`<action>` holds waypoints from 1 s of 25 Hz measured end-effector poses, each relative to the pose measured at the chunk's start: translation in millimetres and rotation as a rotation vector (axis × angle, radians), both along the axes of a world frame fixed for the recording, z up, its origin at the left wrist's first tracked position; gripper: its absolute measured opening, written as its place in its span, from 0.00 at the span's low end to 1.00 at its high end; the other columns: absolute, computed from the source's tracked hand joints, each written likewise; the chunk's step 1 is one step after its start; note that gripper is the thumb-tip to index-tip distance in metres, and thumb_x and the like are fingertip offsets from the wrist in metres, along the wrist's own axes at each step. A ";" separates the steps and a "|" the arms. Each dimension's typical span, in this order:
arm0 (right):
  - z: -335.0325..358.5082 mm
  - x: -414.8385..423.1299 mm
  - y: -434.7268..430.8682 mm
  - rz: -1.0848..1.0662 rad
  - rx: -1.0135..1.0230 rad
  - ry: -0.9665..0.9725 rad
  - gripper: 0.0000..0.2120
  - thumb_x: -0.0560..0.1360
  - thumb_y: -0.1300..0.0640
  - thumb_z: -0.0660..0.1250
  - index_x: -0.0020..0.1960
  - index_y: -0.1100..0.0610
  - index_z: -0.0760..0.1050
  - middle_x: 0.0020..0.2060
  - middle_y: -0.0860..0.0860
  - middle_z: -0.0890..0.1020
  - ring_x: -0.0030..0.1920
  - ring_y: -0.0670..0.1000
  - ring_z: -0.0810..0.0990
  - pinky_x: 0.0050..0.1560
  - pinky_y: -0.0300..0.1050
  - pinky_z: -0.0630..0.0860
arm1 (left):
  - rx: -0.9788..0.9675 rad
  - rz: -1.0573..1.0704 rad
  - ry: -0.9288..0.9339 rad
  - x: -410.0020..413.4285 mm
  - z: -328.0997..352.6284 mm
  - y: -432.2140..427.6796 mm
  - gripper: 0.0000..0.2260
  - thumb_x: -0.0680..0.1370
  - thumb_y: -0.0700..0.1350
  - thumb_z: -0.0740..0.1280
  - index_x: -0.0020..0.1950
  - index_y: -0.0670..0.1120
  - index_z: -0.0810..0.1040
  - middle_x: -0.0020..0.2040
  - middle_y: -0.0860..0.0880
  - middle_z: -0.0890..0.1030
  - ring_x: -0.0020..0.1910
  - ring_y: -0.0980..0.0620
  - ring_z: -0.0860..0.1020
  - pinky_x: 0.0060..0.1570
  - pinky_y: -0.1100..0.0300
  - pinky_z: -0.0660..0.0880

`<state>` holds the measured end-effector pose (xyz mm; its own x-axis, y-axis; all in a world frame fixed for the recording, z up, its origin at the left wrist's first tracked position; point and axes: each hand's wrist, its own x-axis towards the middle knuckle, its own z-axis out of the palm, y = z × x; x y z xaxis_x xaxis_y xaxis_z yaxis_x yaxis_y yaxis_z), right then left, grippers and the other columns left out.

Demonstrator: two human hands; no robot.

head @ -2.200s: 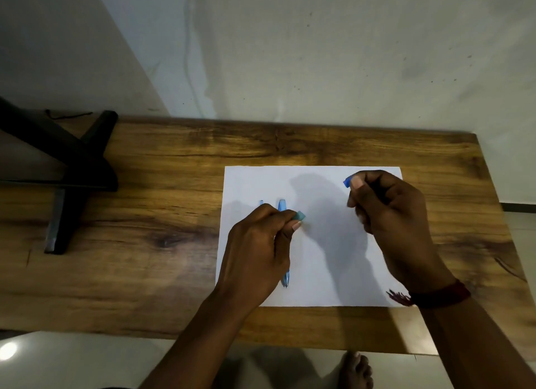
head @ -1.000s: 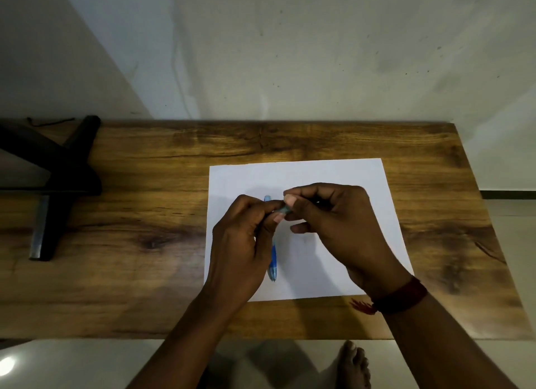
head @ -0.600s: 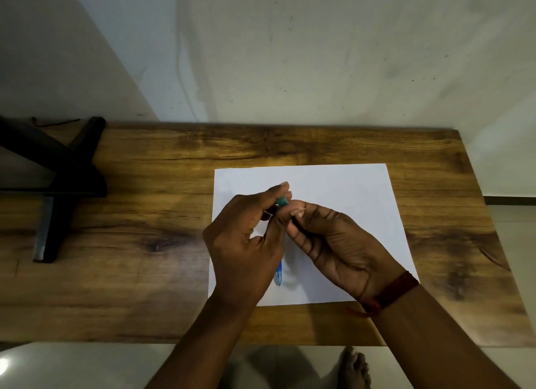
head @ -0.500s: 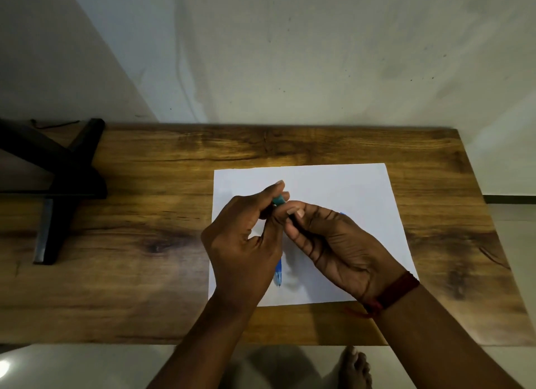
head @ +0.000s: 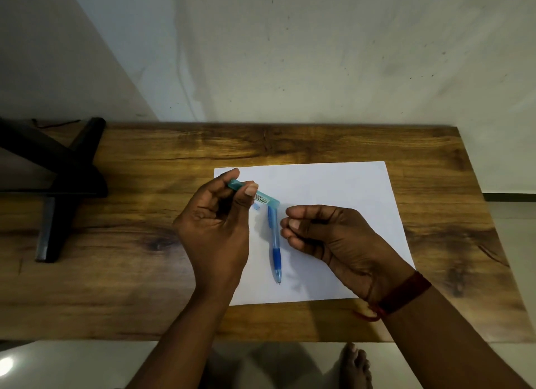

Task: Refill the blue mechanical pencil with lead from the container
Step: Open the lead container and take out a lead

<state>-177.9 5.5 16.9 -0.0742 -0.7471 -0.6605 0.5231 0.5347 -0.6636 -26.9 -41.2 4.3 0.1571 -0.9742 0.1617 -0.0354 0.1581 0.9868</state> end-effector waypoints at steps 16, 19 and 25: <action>-16.4 32.4 -3.9 0.077 -0.201 1.361 0.16 0.71 0.60 0.75 0.57 0.55 0.79 0.45 0.53 0.86 0.45 0.50 0.82 0.53 0.41 0.73 | 0.223 0.094 0.252 21.0 -9.5 -12.4 0.07 0.69 0.41 0.77 0.44 0.46 0.81 0.45 0.47 0.86 0.47 0.46 0.85 0.41 0.59 0.81; -22.4 40.8 -3.6 0.012 -0.203 1.436 0.19 0.70 0.60 0.75 0.60 0.57 0.77 0.45 0.54 0.86 0.47 0.54 0.82 0.53 0.42 0.70 | 0.220 0.097 0.255 21.8 -8.8 -13.1 0.07 0.69 0.41 0.77 0.44 0.46 0.81 0.44 0.48 0.86 0.47 0.47 0.85 0.41 0.60 0.81; -28.4 45.4 -2.1 -0.010 -0.182 1.465 0.19 0.71 0.59 0.74 0.61 0.59 0.77 0.45 0.57 0.85 0.46 0.58 0.82 0.52 0.50 0.77 | 0.236 0.094 0.208 21.8 -8.9 -11.6 0.07 0.69 0.41 0.77 0.44 0.45 0.81 0.44 0.51 0.86 0.47 0.49 0.85 0.41 0.59 0.82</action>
